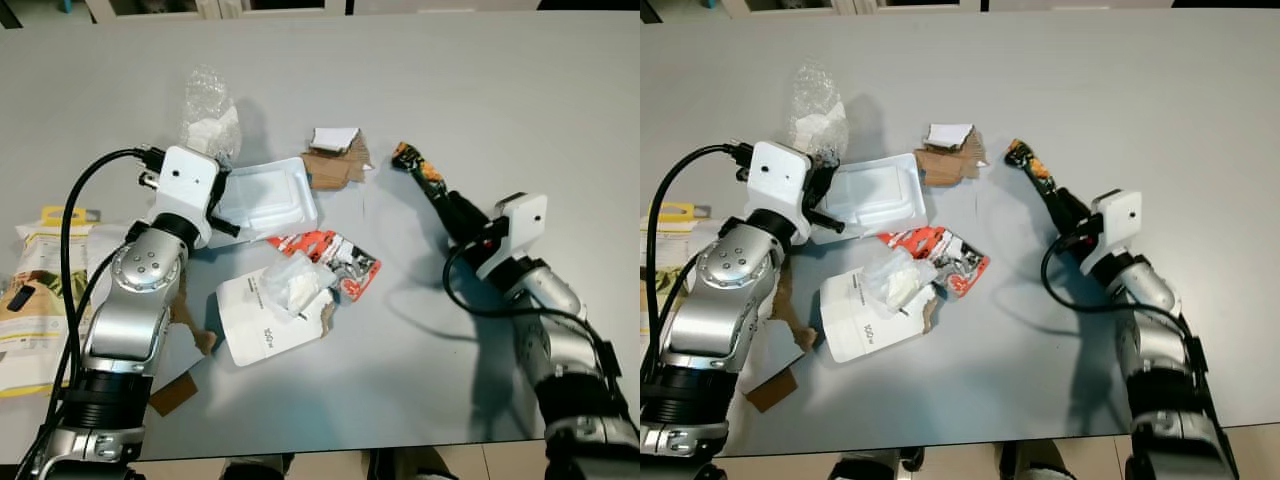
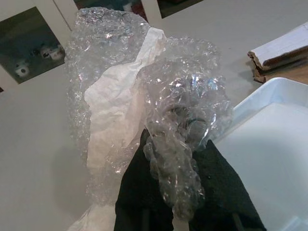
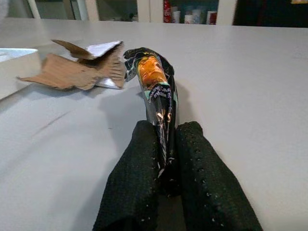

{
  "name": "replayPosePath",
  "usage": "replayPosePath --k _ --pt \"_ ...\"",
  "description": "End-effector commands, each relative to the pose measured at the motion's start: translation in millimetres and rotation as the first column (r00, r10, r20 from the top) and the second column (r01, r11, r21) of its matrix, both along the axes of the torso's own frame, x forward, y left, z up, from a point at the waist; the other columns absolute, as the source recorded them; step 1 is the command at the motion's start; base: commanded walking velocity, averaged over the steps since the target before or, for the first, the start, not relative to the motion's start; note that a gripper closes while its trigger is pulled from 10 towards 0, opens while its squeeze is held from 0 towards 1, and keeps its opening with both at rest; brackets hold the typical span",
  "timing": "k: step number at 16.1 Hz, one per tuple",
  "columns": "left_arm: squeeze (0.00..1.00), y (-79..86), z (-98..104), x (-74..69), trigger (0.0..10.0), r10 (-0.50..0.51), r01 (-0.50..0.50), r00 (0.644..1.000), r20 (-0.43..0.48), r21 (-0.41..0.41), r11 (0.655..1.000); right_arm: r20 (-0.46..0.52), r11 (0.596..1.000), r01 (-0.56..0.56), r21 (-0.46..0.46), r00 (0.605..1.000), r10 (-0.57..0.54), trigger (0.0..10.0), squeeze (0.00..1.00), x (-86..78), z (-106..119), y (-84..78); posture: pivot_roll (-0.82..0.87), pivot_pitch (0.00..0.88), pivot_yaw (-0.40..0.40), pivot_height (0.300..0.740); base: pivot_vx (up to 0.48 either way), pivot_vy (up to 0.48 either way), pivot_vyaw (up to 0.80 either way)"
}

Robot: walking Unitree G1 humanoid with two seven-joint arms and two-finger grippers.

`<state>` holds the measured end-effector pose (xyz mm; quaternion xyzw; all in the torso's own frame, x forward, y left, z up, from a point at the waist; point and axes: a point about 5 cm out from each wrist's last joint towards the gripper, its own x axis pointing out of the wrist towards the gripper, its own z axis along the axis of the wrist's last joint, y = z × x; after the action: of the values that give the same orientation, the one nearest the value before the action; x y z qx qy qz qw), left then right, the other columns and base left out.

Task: Picking trash to rubbish bin

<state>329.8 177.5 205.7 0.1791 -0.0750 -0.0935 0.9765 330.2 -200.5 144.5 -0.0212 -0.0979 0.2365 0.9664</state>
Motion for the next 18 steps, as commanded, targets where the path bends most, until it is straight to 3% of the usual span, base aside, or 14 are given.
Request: replayPosePath --k 1,9,12,18 --pt "0.0 -0.7 -5 -1.7 10.0 -0.001 0.002 1.0 -0.021 0.012 1.0 -0.073 1.0 -0.015 0.008 0.997 0.016 0.0 0.0 -6.9 -16 4.4 0.39 0.313 0.033 0.74 0.0 0.0 0.0" --pt "0.0 -5.8 -7 1.6 10.0 -0.004 0.004 1.0 -0.016 0.006 1.0 0.015 0.997 0.013 0.073 1.0 -0.014 0.0 0.0 -38.8 6 21.8 0.37 0.287 0.033 0.74 0.0 0.0 0.0" --pt "0.0 -20.2 -9 6.3 10.0 -0.008 0.008 1.0 0.01 -0.002 1.0 0.068 0.989 0.101 0.107 0.992 -0.109 0.0 0.0 -54.7 19 21.4 0.32 0.24 0.025 0.74 0.0 0.0 0.0" --pt "0.0 -49.7 -14 16.7 10.0 0.002 0.001 0.999 0.044 -0.068 0.998 0.073 0.959 0.238 0.156 0.965 -0.252 0.0 0.0 -89.3 34 28.7 0.21 0.159 -0.012 0.74 0.0 0.0 0.0"
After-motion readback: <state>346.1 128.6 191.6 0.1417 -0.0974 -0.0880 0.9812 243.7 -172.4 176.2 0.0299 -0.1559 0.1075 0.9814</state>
